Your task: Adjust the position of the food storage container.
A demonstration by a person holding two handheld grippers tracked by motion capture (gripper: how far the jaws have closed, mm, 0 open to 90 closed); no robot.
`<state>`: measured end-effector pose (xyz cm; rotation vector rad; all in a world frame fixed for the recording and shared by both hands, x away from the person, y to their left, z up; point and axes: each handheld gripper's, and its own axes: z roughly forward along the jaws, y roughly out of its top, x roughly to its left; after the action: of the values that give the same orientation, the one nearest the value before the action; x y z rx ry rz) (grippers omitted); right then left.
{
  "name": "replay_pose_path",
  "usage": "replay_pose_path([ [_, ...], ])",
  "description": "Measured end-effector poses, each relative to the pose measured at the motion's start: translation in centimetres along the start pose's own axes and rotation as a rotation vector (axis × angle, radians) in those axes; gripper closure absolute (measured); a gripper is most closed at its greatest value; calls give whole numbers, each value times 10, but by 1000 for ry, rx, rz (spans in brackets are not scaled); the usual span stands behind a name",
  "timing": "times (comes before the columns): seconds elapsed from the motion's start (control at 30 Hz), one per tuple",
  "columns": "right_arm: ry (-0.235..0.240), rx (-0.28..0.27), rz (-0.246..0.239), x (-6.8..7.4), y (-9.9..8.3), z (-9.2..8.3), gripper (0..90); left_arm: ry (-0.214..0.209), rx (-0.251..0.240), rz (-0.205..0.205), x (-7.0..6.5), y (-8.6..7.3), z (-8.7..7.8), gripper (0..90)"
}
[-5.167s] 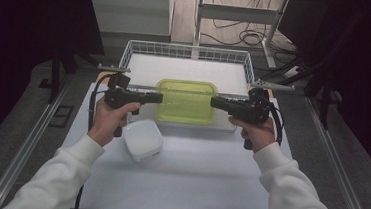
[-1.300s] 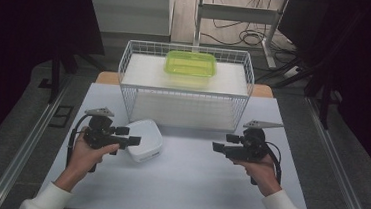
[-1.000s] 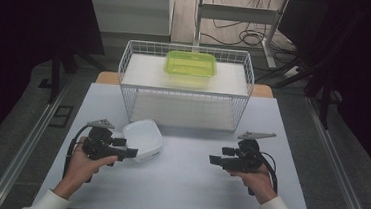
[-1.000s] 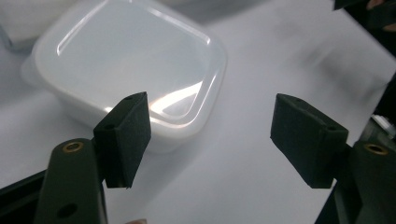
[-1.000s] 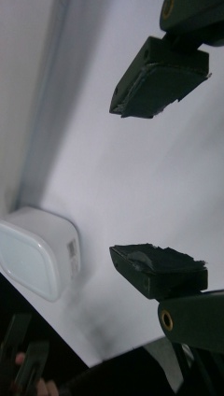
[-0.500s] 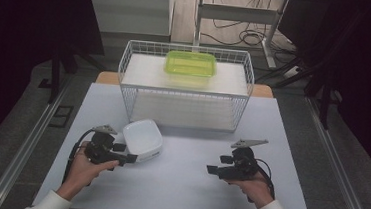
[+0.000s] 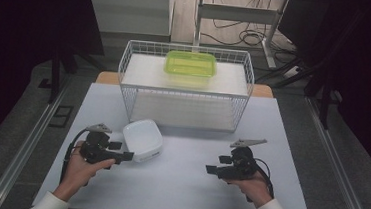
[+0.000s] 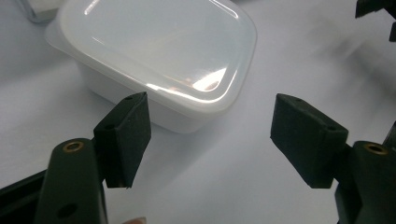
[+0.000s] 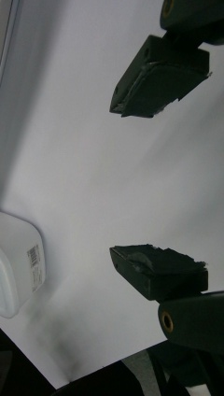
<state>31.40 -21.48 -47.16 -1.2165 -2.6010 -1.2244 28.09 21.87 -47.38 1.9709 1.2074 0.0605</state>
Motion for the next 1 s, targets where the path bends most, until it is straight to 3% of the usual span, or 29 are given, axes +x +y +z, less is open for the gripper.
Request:
replay_pose_path([
  [0.47,14,-12,-9,4,2,-2,254,39,-36,-42,15,10,-6,339],
  [0.87,0,-22,10,1,2,-7,255,110,-36,-47,38,42,-4,374],
  [1.0,-4,-12,12,1,2,-5,254,142,-28,-39,49,53,2,458],
])
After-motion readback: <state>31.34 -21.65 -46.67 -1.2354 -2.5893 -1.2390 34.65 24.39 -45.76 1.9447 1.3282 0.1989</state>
